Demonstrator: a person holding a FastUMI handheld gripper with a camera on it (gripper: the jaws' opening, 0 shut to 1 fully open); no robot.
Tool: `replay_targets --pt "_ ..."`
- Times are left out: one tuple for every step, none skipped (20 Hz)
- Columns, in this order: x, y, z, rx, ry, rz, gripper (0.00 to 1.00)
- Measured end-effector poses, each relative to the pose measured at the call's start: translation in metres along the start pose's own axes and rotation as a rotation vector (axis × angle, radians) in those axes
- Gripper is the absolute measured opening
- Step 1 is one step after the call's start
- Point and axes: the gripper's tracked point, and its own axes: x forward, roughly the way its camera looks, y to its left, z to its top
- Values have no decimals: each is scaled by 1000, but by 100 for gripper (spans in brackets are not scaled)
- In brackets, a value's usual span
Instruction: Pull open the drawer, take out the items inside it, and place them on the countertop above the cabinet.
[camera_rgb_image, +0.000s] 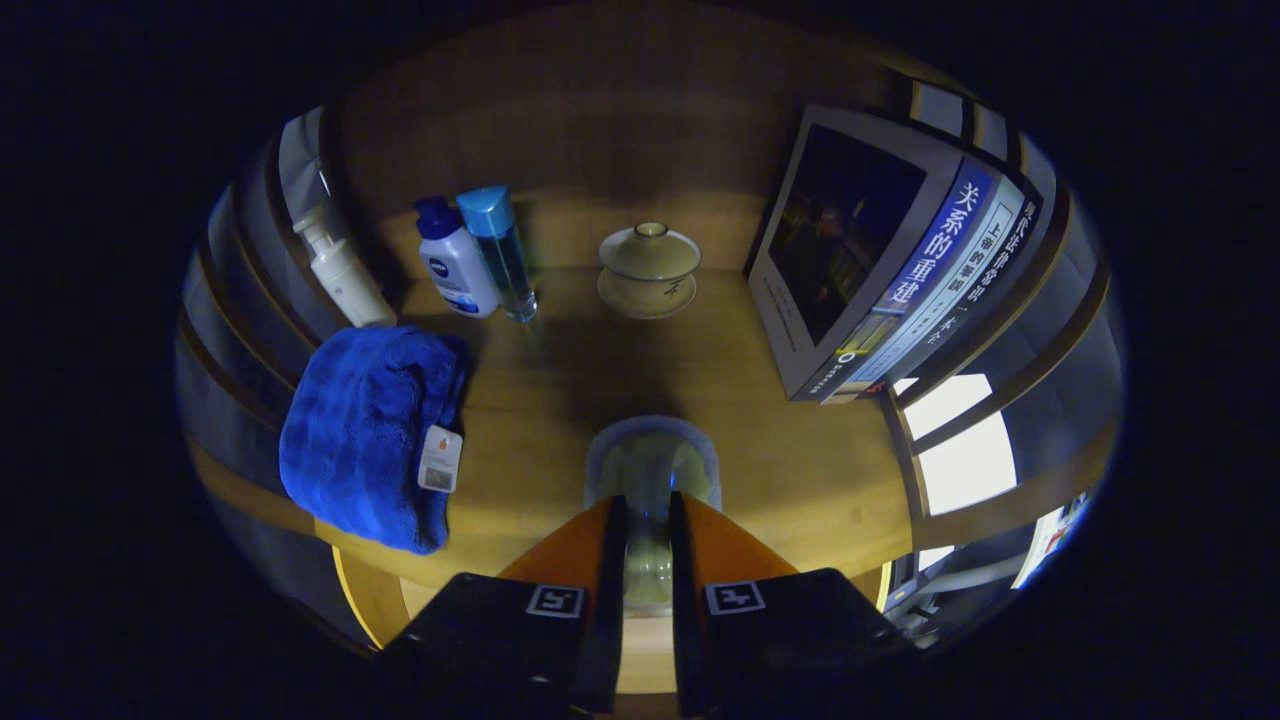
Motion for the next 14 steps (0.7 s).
replay_targets --pt "2 -1 1 4 -14 7 36" --pt "-2 -1 4 14 -30 11 44" --pt "-6 -2 5 25 -46 12 53" --pt "-7 -1 8 34 -75 19 61" --pt "-10 -1 11 38 -107 19 67" --pt "-13 -3 12 41 -140 14 72" --pt "-18 -6 13 49 -174 5 77" --pt "-23 -7 13 57 -211 3 83" --pt "-26 -10 13 67 -245 -2 88" --pt "-32 -13 10 81 -279 -7 93" --pt "-38 -13 4 101 -301 -2 99" --pt "-46 -12 -5 121 -317 11 99" --pt "-56 -12 -13 138 -340 21 99" --pt "-65 -15 -19 148 -371 18 99"
